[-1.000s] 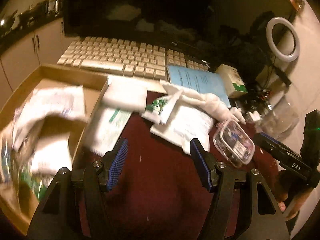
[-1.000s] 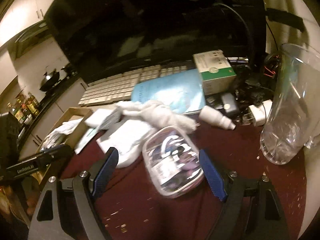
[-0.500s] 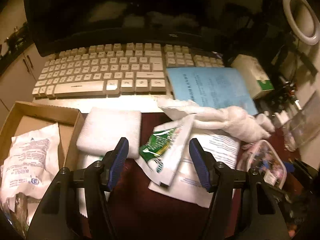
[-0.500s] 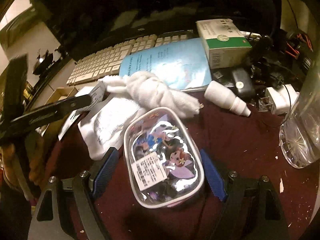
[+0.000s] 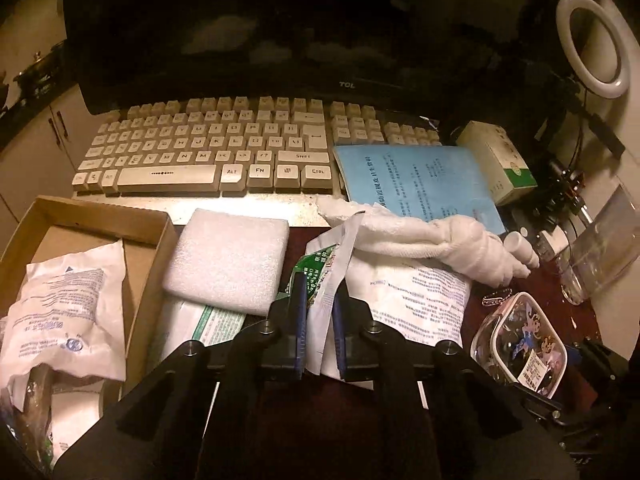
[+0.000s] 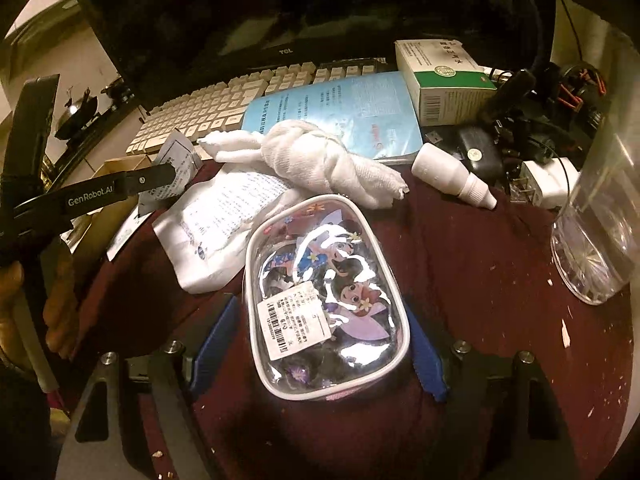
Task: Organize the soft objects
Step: 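Grasp the green-and-white sachet with the left gripper while the right gripper grasps the clear cartoon pouch, then carry the sachet and cartoon pouch into the cardboard tray and release both, then grasp the knotted white towel with the right gripper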
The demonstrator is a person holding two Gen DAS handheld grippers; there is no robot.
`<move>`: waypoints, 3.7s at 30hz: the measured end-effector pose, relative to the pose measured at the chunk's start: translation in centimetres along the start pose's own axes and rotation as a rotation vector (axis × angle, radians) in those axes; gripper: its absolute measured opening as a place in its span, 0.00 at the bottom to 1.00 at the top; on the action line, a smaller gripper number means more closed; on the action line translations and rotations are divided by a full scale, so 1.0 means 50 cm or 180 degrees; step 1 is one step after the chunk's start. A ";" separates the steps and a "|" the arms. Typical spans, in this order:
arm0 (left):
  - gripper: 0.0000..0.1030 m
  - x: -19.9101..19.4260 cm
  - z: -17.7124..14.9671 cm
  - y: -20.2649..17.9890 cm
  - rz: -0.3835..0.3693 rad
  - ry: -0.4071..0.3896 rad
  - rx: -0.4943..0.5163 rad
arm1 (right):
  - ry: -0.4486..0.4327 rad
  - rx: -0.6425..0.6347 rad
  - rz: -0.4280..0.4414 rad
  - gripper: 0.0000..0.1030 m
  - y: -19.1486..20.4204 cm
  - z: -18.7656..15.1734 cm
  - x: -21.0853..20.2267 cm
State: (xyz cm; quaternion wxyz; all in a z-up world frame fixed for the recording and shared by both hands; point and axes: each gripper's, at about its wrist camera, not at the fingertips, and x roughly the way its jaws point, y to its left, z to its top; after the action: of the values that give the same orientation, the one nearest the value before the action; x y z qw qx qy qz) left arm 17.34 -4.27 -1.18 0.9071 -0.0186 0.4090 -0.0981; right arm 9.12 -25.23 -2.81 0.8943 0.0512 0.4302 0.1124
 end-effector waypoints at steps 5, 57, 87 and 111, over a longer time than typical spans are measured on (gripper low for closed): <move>0.07 -0.032 -0.022 -0.013 0.0169 -0.0092 0.0013 | -0.0103 0.0038 0.0081 0.77 0.002 -0.009 -0.017; 0.07 -0.398 -0.154 0.243 0.0238 -0.0711 -0.1158 | -0.0417 -0.0272 0.0991 0.76 0.209 0.029 -0.056; 0.07 -0.131 -0.016 0.478 0.0786 0.0002 -0.1122 | 0.0455 -0.0341 0.1378 0.77 0.486 0.186 0.214; 0.50 -0.260 -0.066 0.192 -0.0428 -0.0279 -0.0897 | -0.0209 0.0178 0.1706 0.79 0.215 0.067 -0.066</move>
State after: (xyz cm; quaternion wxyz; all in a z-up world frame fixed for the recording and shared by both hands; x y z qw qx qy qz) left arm 8.03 7.78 5.12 0.9038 -0.1773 0.3766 -0.0994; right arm 8.06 -15.62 3.79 0.8443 0.1915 0.3750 0.3314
